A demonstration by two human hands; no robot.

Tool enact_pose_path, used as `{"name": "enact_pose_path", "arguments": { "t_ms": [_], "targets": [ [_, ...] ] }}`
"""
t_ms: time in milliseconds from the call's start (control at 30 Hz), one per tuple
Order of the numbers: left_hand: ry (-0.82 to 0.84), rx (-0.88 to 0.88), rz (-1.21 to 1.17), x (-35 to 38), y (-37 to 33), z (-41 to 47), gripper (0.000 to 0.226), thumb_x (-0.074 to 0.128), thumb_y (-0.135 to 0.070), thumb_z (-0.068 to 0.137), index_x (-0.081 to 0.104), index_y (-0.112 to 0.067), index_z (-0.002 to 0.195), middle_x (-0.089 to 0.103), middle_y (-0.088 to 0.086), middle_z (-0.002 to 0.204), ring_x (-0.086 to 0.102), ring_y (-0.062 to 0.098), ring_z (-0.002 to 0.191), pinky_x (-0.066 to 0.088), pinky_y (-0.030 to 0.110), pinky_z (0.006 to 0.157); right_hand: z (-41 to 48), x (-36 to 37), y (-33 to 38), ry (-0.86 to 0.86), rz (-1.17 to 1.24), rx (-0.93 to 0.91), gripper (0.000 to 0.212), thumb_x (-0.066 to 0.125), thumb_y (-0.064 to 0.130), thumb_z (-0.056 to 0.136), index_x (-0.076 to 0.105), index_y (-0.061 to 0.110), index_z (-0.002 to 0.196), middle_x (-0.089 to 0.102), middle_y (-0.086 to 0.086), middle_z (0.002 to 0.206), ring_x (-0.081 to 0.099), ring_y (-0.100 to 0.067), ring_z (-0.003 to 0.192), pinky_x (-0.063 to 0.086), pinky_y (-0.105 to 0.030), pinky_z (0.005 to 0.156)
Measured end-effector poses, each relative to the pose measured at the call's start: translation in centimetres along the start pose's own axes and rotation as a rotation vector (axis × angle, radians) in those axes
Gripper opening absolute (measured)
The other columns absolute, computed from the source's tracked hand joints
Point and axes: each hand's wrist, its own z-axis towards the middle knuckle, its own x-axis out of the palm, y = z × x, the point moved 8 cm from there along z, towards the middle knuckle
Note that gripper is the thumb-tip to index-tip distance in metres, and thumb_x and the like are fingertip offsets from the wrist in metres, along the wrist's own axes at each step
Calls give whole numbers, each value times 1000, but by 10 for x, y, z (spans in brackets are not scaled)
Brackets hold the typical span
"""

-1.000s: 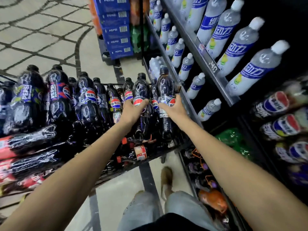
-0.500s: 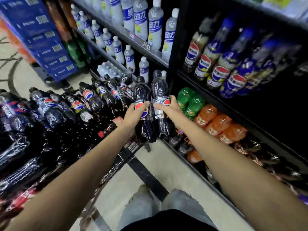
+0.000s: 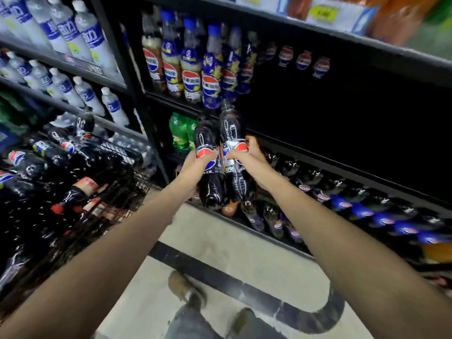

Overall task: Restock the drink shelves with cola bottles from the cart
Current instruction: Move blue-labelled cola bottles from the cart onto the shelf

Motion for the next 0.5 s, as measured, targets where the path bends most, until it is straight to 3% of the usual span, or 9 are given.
{"name": "enact_pose_path", "arguments": {
  "t_ms": [67, 167, 300, 333, 433, 500],
  "targets": [
    [39, 46, 34, 36, -3, -8, 30, 66, -21, 89, 59, -10, 115, 68, 12, 109, 67, 23, 93, 51, 42, 94, -14, -37, -10, -64, 10, 7, 76, 72, 26, 80, 31, 17, 143, 54, -10, 133, 52, -26, 119, 40, -41, 104],
    [93, 95, 139, 87, -4, -11, 54, 70, -26, 86, 46, -10, 133, 63, 8, 123, 61, 23, 111, 45, 39, 103, -32, -89, -24, -160, 48, 3, 73, 72, 26, 82, 34, 15, 143, 55, -10, 133, 52, -26, 121, 40, -45, 106],
    [162, 193, 254, 150, -13, -8, 56, 72, -22, 85, 46, -9, 132, 65, -1, 110, 61, 4, 87, 50, 19, 84, -48, -151, -36, -293, 52, -15, 80, 72, 27, 84, 26, 14, 148, 50, 3, 125, 52, -10, 106, 38, -21, 88],
    [182, 201, 290, 165, -15, -6, 61, 72, -24, 86, 42, -10, 136, 62, -2, 116, 59, 3, 91, 47, 19, 86, -49, -166, -38, -328, 43, -13, 83, 73, 28, 84, 24, 15, 150, 48, 2, 127, 52, -10, 108, 36, -19, 87],
    [223, 220, 392, 207, -22, 4, 88, 71, -34, 86, 17, -10, 151, 41, 6, 147, 43, 21, 132, 33, 32, 106, -49, -207, -39, -423, 1, -10, 87, 74, 30, 83, 21, 16, 151, 40, -6, 148, 42, -23, 132, 32, -26, 95],
    [235, 258, 433, 231, -31, 13, 90, 70, -35, 87, 14, -10, 153, 33, 9, 153, 34, 25, 139, 29, 35, 109, -41, -230, -37, -463, -12, -7, 88, 75, 30, 82, 23, 15, 151, 41, -8, 148, 42, -24, 133, 34, -29, 100]
  ]
}}
